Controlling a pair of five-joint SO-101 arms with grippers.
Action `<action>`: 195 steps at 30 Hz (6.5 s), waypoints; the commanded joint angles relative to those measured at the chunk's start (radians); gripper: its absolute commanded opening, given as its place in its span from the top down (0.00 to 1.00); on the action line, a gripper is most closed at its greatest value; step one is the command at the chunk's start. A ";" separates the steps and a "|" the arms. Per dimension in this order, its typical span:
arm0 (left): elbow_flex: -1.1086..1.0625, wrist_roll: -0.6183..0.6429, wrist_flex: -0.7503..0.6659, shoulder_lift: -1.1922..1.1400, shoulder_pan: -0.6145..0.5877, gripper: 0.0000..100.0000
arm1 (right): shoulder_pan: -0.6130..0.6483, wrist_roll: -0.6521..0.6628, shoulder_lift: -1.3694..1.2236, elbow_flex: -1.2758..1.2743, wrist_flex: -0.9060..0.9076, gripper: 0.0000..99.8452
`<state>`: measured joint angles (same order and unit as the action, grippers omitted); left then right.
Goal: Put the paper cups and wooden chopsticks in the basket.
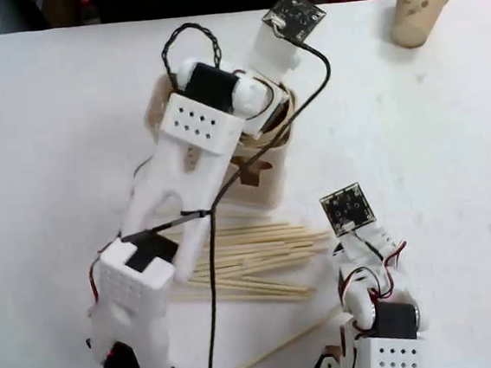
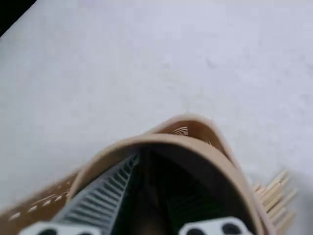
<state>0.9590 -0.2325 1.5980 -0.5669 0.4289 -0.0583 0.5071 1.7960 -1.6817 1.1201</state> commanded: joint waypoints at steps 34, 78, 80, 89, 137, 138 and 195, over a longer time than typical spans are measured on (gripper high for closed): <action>-0.058 -0.232 0.192 0.061 -0.803 0.95 | -0.038 0.087 -0.004 0.072 -0.015 0.93; -0.896 0.414 -0.502 0.140 -0.877 0.95 | 0.875 0.250 -1.400 0.868 -0.113 0.84; -0.904 0.416 -0.554 0.127 -0.905 0.95 | 0.877 0.270 -1.431 0.873 -0.159 0.86; -0.914 0.502 -0.634 0.074 -0.946 0.95 | 0.875 0.292 -1.590 0.870 -0.274 0.88; -0.921 0.502 -0.635 0.067 -0.941 0.95 | 0.839 0.166 -1.689 0.999 -0.180 0.86; -0.921 0.502 -0.635 0.067 -0.941 0.95 | 0.839 0.164 -1.712 1.000 -0.194 0.86; -0.922 0.500 -0.634 0.067 -0.940 0.95 | 0.773 0.143 -1.828 1.043 -0.249 0.86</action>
<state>0.0138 0.2555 0.9812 -0.5040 -0.5071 0.7058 0.6498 -0.0269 -0.6567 0.8715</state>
